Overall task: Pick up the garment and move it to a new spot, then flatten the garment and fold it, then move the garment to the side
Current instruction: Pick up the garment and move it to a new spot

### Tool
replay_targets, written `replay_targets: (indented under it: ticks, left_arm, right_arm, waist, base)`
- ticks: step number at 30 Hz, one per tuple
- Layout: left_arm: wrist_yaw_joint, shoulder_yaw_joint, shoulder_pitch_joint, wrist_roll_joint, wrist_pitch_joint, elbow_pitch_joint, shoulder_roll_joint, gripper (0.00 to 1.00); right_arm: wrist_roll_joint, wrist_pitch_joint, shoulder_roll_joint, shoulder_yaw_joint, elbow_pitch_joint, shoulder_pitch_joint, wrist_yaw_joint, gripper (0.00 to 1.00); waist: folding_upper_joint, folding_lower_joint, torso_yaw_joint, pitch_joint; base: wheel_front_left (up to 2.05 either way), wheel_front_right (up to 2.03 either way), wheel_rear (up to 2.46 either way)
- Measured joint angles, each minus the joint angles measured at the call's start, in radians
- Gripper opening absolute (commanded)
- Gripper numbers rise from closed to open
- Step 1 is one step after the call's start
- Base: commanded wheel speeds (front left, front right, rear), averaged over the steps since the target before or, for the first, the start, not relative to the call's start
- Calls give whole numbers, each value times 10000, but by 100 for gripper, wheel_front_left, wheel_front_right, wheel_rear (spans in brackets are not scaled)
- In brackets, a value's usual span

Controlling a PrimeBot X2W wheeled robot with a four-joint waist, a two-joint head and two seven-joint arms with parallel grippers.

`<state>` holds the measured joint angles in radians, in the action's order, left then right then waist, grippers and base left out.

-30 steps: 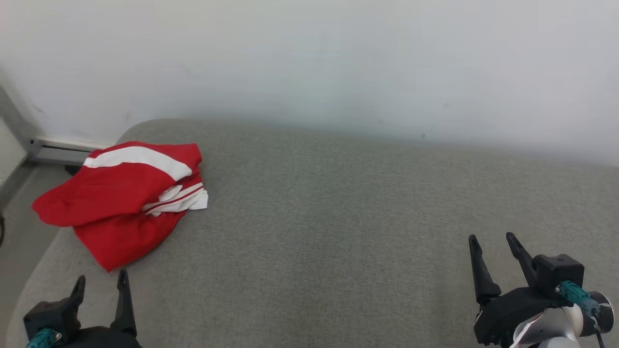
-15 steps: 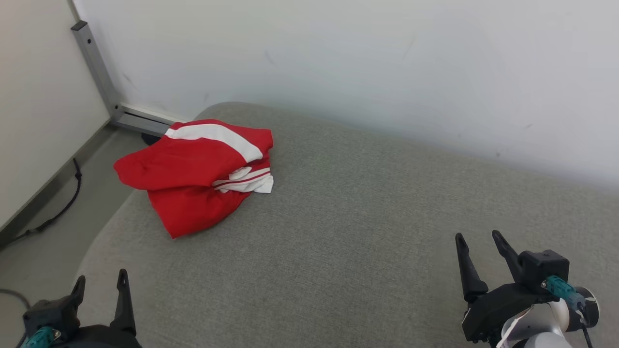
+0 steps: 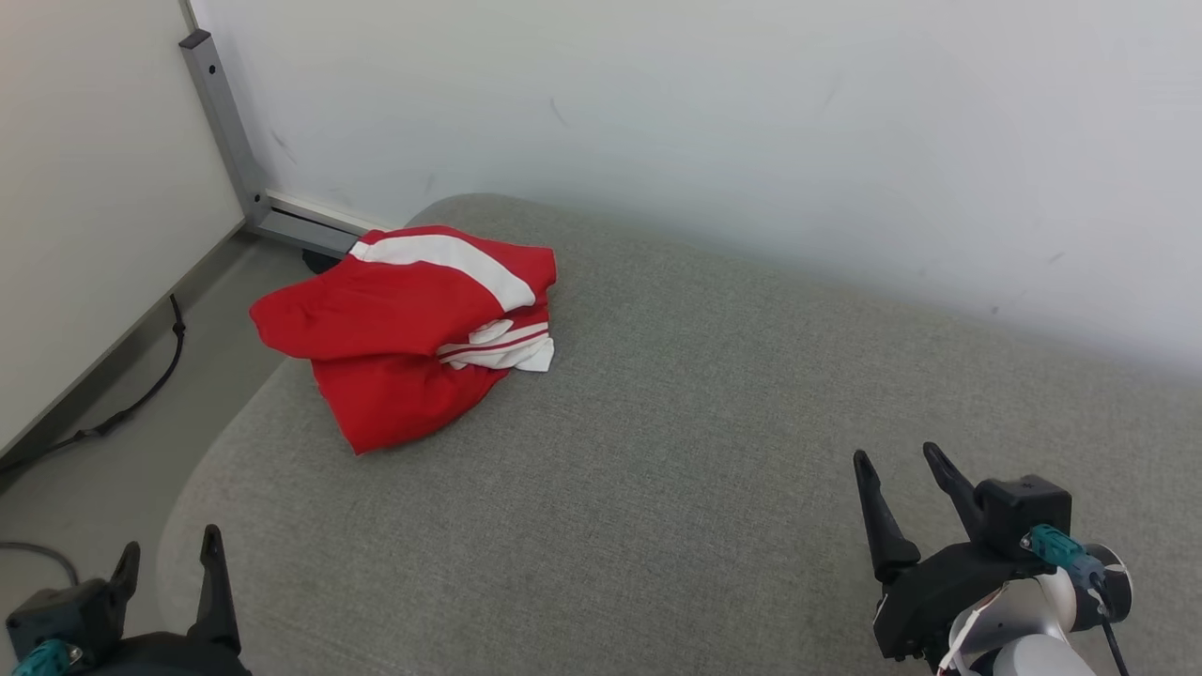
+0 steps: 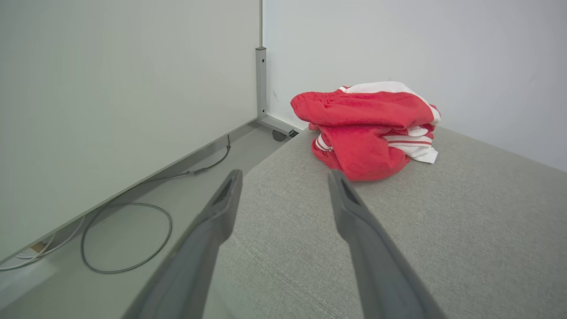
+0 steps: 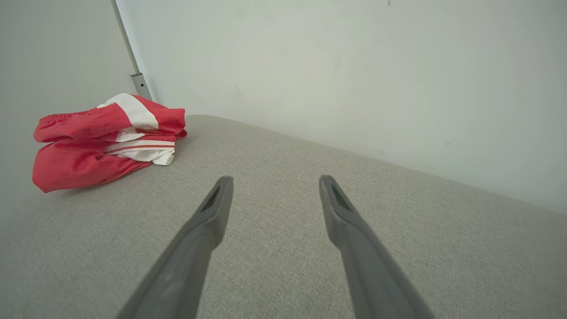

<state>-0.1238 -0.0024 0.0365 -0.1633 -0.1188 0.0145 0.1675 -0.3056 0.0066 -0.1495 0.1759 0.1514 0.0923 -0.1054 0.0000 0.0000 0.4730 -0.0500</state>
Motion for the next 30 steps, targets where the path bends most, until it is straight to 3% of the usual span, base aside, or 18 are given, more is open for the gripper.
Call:
replay_targets:
  ticks: [9, 20, 30]
  left_arm:
    - [412, 12, -537, -694, -226, 410, -65, 100]
    - [1379, -190, -3800, -1097, -972, 1862, 604, 100]
    - [1785, -21, -6011, -1561, -1636, 3908, 859, 100]
  right_arm:
    - [0, 21, -6, 31, 92, 14, 35, 100]
    - [33, 127, -128, 90, 115, 505, 165, 100]
    - [98, 291, -349, 38, 148, 834, 188, 100]
  waist:
    - [0, 0, -355, 119]
    - [0, 1, -745, 411]
    - [0, 1, -1336, 681]
  base:
    - [0, 0, 0]
    - [0, 0, 0]
    - [0, 0, 0]
